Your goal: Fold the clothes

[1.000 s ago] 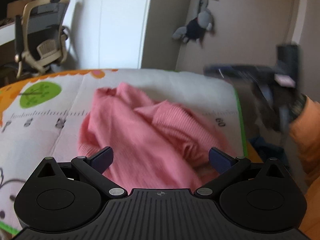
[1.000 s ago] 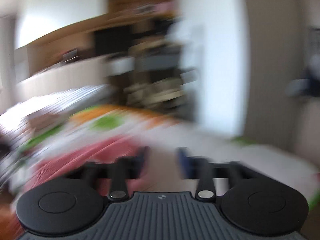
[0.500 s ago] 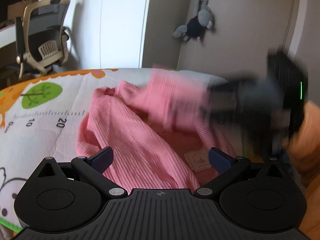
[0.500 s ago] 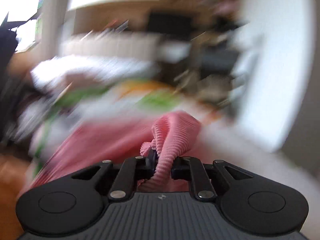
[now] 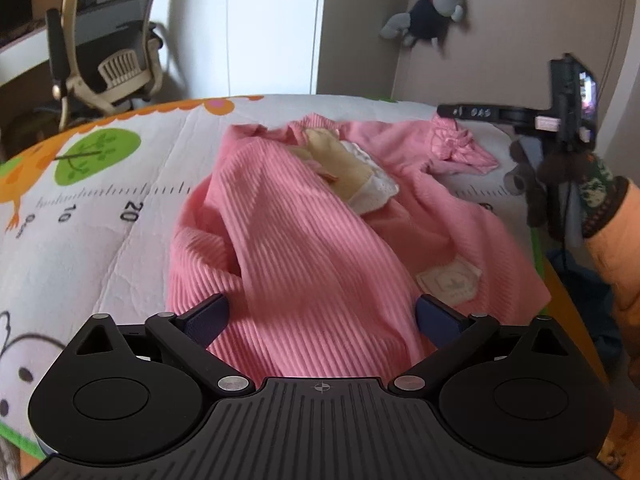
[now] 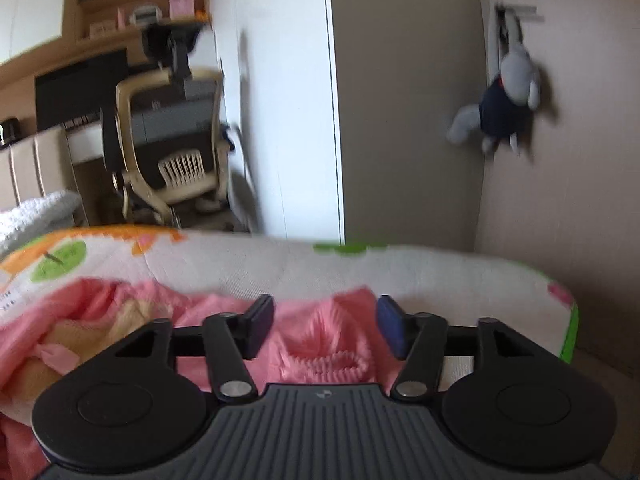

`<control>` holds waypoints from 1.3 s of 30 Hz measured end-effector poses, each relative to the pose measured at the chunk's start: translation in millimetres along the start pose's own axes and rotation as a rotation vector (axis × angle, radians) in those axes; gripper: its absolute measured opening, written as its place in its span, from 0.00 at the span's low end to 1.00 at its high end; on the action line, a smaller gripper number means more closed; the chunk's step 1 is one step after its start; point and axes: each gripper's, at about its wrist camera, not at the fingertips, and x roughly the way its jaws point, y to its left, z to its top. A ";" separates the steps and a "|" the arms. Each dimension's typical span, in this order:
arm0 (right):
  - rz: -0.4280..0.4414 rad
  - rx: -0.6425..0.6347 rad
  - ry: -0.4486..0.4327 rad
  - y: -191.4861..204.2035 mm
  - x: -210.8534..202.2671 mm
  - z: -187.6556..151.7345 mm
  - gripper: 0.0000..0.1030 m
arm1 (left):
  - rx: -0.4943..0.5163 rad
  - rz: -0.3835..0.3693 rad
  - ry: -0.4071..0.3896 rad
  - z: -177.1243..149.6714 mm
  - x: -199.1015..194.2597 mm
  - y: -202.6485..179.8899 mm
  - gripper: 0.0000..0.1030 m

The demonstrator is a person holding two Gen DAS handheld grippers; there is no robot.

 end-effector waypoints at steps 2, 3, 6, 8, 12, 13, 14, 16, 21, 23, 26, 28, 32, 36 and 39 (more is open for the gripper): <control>0.013 -0.012 -0.057 5.1 -12.5 5.3 0.66 | 0.033 -0.003 -0.021 0.2 -4.5 -6.2 0.74; 0.025 -0.017 -0.079 10.8 -15.0 7.1 0.67 | 0.053 -0.005 -0.035 0.0 -8.1 -9.8 0.72; 0.101 -0.017 -0.115 21.9 -22.8 9.1 0.74 | 0.075 -0.018 -0.049 -1.4 -17.0 -14.9 0.76; 0.159 -0.016 -0.107 31.4 -26.3 6.3 0.79 | 0.029 -0.056 0.004 -1.7 -11.4 -12.9 0.86; 0.234 -0.035 -0.067 51.1 -24.9 0.1 0.79 | -0.017 -0.115 0.088 -3.8 10.5 -21.8 0.84; 0.248 -0.043 -0.056 55.7 -23.9 -1.6 0.79 | 0.004 -0.112 0.082 -3.3 14.1 -26.1 0.76; 0.259 -0.052 -0.046 59.6 -23.3 -3.4 0.79 | 0.027 -0.105 0.076 -2.2 17.4 -29.8 0.53; 0.274 -0.074 -0.033 65.3 -23.5 -6.7 0.79 | 0.054 -0.087 0.058 4.7 18.4 -29.4 0.22; 0.286 -0.165 0.027 74.8 -21.6 -21.6 0.80 | -0.031 -0.076 -0.121 44.6 -18.5 16.0 0.14; 0.279 -0.234 0.071 81.8 -17.9 -28.9 0.80 | -0.112 -0.037 -0.222 63.7 -38.7 50.1 0.14; 0.275 -0.339 0.127 93.4 -13.7 -37.9 0.80 | -0.258 0.063 -0.329 78.5 -54.2 113.4 0.14; 0.272 -0.398 0.160 101.1 -12.2 -43.8 0.80 | -0.344 0.158 -0.338 74.7 -49.6 156.1 0.13; 0.265 -0.491 0.212 115.3 -7.8 -41.4 0.80 | -0.503 0.212 -0.284 49.0 -23.9 221.9 0.13; 0.301 -0.578 0.167 143.4 -13.6 -9.7 0.80 | -0.675 0.150 -0.216 10.0 2.0 269.0 0.15; 0.439 -0.562 0.163 179.7 -8.2 28.0 0.78 | -0.772 0.074 -0.196 -15.5 15.9 288.7 0.20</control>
